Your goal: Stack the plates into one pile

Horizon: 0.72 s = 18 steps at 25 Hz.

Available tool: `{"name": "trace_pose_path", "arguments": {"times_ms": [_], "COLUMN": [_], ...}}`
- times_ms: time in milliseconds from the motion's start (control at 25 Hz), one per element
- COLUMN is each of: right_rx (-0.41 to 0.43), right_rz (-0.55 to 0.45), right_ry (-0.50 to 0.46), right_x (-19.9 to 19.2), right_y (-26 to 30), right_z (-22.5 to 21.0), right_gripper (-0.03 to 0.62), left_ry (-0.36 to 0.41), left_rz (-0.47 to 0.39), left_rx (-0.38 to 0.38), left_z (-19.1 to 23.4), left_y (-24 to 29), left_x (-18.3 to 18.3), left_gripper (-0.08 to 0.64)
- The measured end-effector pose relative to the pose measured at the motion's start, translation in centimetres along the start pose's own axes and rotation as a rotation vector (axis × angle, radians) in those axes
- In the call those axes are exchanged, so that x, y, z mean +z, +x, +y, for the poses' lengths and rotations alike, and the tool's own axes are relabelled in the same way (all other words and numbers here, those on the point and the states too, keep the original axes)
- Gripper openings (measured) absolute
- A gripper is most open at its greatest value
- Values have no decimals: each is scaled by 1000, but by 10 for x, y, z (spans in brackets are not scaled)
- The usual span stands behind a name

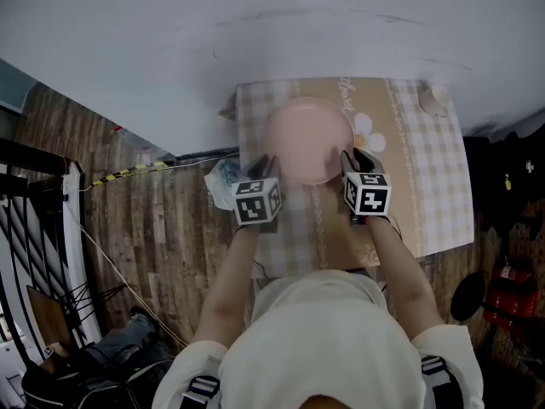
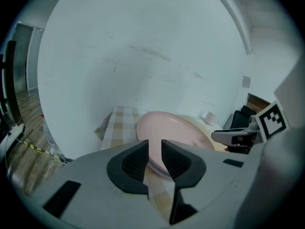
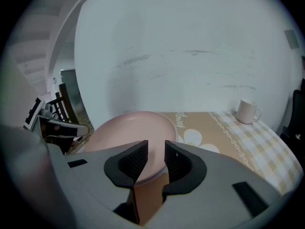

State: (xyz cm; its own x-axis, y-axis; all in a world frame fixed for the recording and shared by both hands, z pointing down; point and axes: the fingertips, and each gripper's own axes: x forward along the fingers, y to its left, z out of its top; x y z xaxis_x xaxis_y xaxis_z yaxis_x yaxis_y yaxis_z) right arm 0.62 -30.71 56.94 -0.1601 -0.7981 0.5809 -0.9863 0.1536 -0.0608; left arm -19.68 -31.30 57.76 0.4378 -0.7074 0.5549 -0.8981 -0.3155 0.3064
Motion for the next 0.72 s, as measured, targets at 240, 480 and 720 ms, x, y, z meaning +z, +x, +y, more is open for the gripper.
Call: {"name": "trace_pose_path", "arguments": {"times_ms": [240, 480, 720], "right_rx": [70, 120, 164], "right_rz": [-76, -137, -155], "right_ry": [7, -33, -54], "right_x": [14, 23, 10], "right_y": [-28, -64, -102], "right_z": [23, 32, 26], "right_gripper": [69, 37, 15], "left_ry": [-24, -45, -77], "left_rz": [-77, -128, -157], "left_rx": [-15, -14, -16], "left_z": [-18, -42, -79], "left_y": [-27, -54, -80], "left_x": [10, 8, -8], "left_gripper": [44, 29, 21]}}
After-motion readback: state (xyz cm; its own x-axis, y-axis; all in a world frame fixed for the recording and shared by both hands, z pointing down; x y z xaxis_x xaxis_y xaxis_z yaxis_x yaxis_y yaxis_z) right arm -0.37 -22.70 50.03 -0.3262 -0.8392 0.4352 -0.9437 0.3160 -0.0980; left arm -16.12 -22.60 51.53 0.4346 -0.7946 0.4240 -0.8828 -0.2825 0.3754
